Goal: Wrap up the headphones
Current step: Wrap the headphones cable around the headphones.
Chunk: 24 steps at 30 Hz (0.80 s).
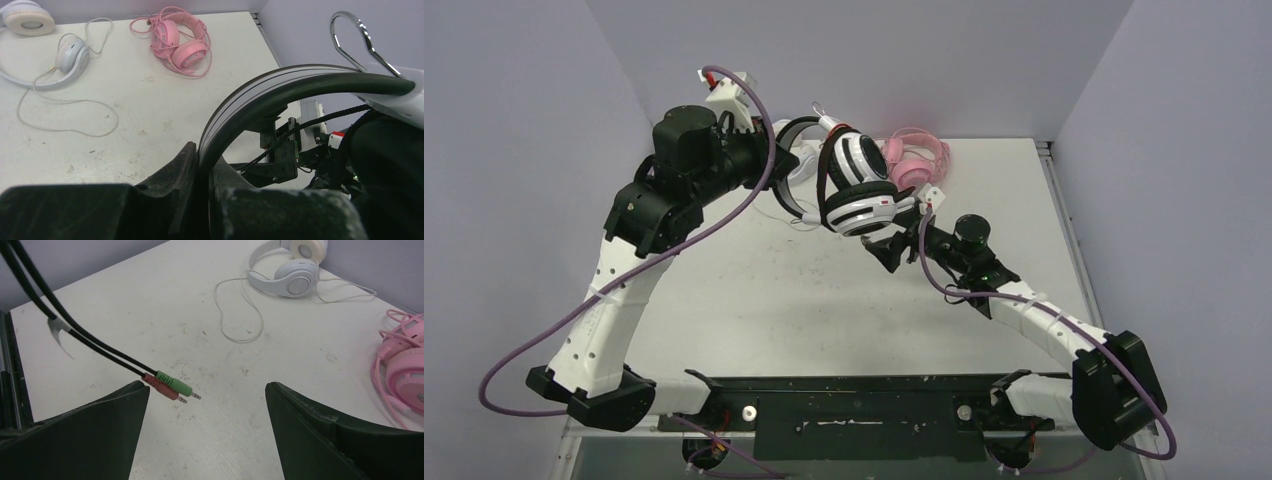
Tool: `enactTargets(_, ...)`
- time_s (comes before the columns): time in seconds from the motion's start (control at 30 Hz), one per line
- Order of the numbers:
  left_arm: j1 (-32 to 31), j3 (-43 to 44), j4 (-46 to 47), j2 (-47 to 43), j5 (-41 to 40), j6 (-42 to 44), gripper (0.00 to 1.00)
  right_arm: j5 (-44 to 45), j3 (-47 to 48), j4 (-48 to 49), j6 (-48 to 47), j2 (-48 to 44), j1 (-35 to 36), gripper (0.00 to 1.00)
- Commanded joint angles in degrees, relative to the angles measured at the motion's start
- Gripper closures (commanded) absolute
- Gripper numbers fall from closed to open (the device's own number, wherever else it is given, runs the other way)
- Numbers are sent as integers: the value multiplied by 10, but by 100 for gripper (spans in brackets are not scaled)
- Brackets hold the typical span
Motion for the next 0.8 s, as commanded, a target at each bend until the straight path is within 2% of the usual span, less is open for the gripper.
enactTargets(0.0,1,39,55,-7,9,-34,100,36,-36,30,-17,-56,-2,9)
enactTargets(0.17,1,39,58,-6,16,-36,100,24,-48,51,-40,-76,-1,4)
enactTargets(0.27,1,40,59,-4,20,-37,100,23,-26,50,-49,-66,-1,5)
enactTargets(0.43,1,42,63,-3,27,-43,100,-19,22,51,-50,-25,3,18)
enactTargets(0.67,2,46,61,-4,25,-45,100,-35,61,46,-72,13,49,35)
enactTargets(0.77,2,46,61,-3,27,-48,100,-29,67,49,-72,22,61,54)
